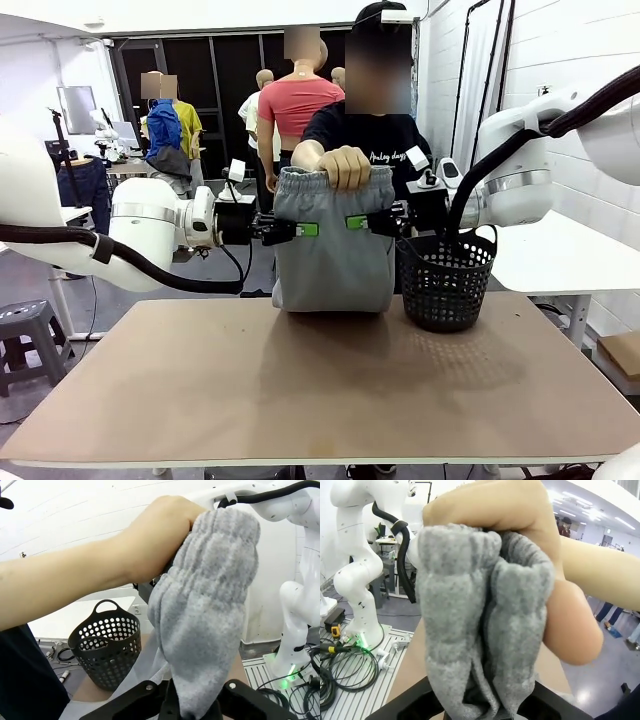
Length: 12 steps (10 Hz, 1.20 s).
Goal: Fold the training pants.
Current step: Release the ends of the Training pants and then grab the overlapped ends.
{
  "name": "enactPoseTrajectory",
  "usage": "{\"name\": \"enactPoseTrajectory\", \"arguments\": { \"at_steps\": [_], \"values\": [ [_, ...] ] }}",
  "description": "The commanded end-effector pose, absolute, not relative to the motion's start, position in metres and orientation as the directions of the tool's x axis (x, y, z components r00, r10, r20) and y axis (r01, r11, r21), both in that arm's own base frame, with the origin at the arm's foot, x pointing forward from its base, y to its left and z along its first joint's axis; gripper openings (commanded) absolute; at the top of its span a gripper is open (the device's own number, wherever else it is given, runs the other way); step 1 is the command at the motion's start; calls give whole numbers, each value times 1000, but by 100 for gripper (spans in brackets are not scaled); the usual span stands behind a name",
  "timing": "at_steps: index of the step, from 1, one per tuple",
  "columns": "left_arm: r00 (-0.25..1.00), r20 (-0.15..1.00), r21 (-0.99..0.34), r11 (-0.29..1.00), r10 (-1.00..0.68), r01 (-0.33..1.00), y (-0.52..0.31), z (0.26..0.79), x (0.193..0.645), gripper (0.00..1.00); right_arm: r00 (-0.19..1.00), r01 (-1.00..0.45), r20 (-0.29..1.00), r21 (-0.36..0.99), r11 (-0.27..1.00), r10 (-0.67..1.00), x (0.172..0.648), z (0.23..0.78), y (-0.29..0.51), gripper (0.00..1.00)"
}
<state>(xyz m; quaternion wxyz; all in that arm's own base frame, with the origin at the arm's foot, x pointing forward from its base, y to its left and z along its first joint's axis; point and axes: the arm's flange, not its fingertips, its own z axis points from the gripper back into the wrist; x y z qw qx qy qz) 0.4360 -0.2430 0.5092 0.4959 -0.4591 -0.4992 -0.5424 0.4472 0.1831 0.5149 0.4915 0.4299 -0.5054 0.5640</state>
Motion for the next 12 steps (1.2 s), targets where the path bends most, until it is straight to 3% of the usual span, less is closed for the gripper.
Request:
{"name": "enactPoseTrajectory", "arguments": {
  "at_steps": [1,12],
  "values": [
    [-96,993,97,12,-68,995,-245,515,433,0,-148,-989,985,-148,-2,88,443,517,181,0],
    [-96,993,97,12,-68,995,-245,515,433,0,-148,-989,985,-148,-2,88,443,517,181,0]
  ]
}}
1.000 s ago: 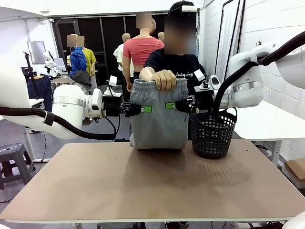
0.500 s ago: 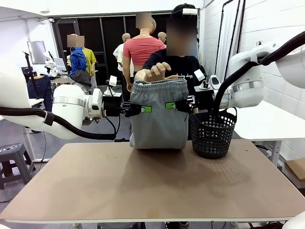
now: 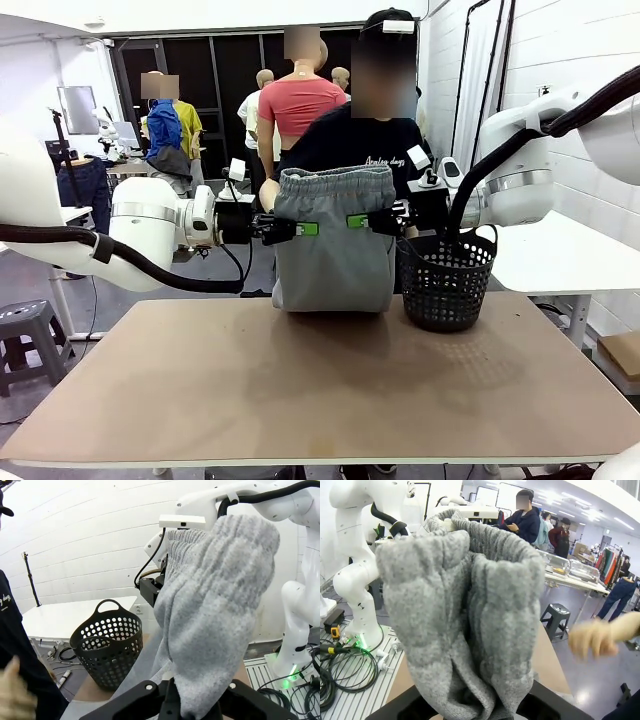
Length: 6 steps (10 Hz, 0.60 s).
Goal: Fold the training pants.
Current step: Release the ends of the Training pants and then grab the overlapped ends.
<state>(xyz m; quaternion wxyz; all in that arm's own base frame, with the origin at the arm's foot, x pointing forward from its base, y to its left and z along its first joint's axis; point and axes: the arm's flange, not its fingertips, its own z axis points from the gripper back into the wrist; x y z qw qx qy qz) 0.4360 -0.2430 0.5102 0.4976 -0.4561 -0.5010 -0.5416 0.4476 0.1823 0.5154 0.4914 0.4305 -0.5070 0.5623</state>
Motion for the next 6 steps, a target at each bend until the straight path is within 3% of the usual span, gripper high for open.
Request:
{"name": "enactPoseTrajectory", "arguments": {
  "at_steps": [1,6],
  "values": [
    [-96,993,97,12,-68,995,-245,515,433,0,-148,-989,985,-148,-2,88,443,517,181,0],
    [-96,993,97,12,-68,995,-245,515,433,0,-148,-989,985,-148,-2,88,443,517,181,0]
  ]
}}
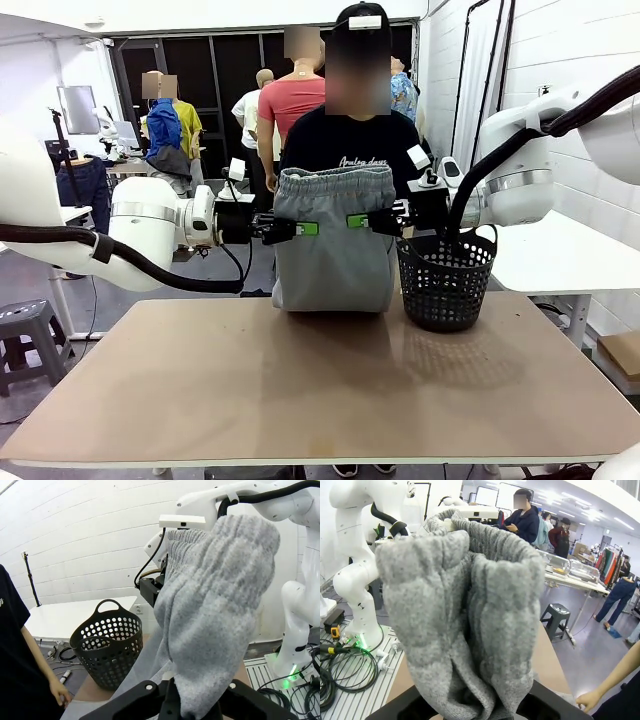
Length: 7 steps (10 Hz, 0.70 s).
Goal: Fold the training pants.
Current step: Release the ends of the Training pants and then grab the overlapped ends.
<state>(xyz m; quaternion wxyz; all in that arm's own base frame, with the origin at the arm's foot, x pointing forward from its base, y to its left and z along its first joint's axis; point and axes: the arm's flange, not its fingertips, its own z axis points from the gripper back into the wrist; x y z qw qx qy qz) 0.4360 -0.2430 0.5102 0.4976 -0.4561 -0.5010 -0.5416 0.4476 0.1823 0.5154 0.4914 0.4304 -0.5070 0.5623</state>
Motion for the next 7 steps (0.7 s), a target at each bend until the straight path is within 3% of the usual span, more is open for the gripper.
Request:
{"name": "enactPoseTrajectory", "arguments": {
  "at_steps": [1,7],
  "values": [
    [-96,993,97,12,-68,995,-245,515,433,0,-148,-989,985,-148,-2,88,443,517,181,0],
    [-96,993,97,12,-68,995,-245,515,433,0,-148,-989,985,-148,-2,88,443,517,181,0]
  ]
}}
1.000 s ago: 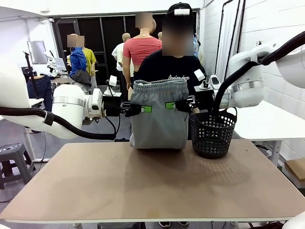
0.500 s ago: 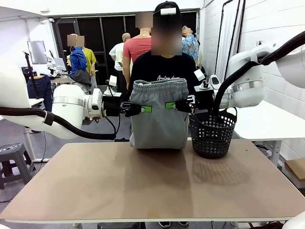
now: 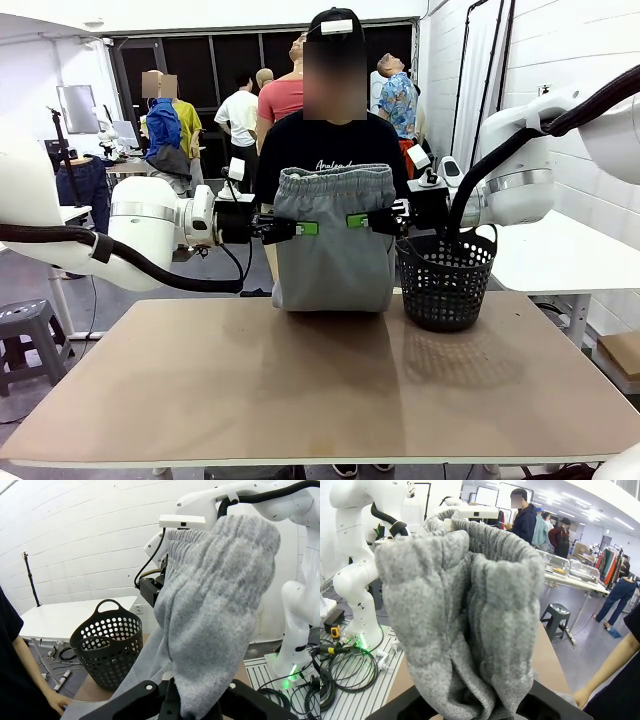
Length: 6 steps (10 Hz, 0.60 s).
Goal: Fold the training pants.
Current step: Release the ends of the Training pants and then grab the overlapped ends.
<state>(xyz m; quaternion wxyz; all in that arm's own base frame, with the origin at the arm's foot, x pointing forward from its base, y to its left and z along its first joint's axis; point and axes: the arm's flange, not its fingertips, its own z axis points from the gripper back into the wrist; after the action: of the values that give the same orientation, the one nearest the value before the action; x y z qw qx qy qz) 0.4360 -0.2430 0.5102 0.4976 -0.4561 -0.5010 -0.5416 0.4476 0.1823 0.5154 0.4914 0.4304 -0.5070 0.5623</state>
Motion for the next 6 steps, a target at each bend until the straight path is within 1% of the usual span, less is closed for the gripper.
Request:
{"name": "enactPoseTrajectory", "arguments": {
  "at_steps": [1,6],
  "values": [
    [-96,993,97,12,-68,995,-245,515,433,0,-148,-989,985,-148,-2,88,443,517,181,0],
    [-96,993,97,12,-68,995,-245,515,433,0,-148,-989,985,-148,-2,88,443,517,181,0]
  ]
}}
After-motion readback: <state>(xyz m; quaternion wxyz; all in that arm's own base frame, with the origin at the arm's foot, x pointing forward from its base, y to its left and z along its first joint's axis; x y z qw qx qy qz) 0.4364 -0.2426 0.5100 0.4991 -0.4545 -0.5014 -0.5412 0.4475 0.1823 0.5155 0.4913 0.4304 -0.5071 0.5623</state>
